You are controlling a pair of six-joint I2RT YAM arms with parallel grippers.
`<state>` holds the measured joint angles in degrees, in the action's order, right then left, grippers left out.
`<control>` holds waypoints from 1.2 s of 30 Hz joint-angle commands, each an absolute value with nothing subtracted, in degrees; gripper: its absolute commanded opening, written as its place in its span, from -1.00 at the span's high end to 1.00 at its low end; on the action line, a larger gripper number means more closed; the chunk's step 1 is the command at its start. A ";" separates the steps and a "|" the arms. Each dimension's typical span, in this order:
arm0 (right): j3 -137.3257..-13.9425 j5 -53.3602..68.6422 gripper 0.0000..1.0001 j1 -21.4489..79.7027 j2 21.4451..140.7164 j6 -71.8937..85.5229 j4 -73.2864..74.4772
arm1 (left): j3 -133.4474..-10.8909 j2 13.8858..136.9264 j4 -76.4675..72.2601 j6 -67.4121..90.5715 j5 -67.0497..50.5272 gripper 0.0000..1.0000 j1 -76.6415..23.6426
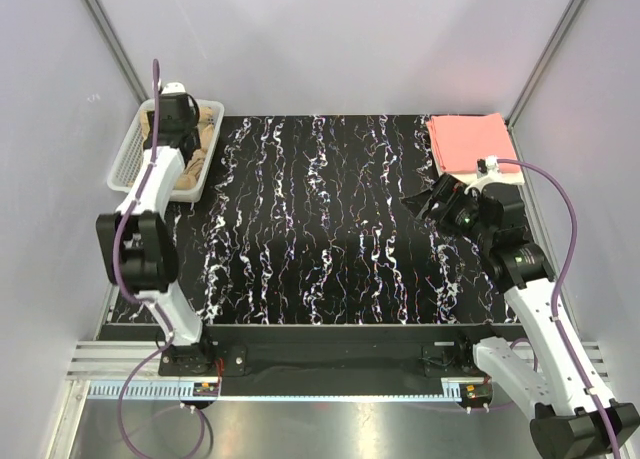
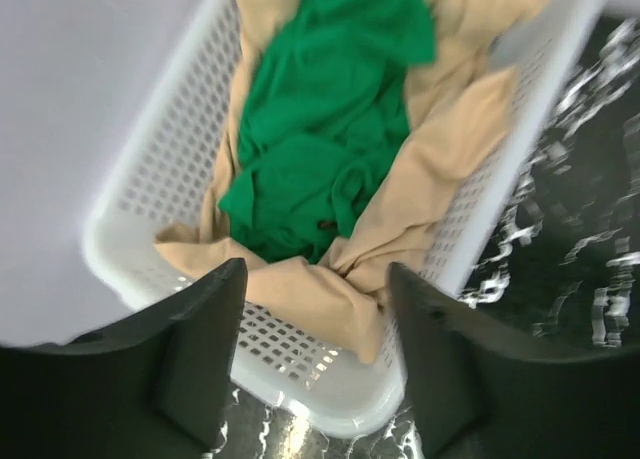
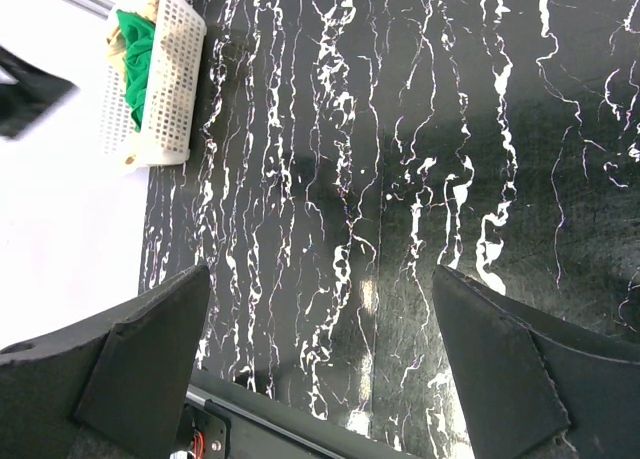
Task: Fold and stack the t-shirts
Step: Grab the tshirt from the pile
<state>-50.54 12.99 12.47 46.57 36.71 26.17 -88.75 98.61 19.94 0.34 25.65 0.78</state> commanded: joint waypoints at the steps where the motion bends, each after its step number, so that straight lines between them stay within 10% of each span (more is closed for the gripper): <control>1: -51.95 11.69 -0.99 13.71 44.91 36.74 24.61 | -94.91 104.22 19.60 5.18 20.13 -0.15 5.35; 36: -53.87 4.39 -1.00 16.08 53.70 32.96 25.84 | -121.46 135.09 28.83 10.55 18.64 -0.15 11.69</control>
<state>-50.68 5.41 15.64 53.49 33.82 26.44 -120.40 136.25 28.10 8.99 19.07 11.33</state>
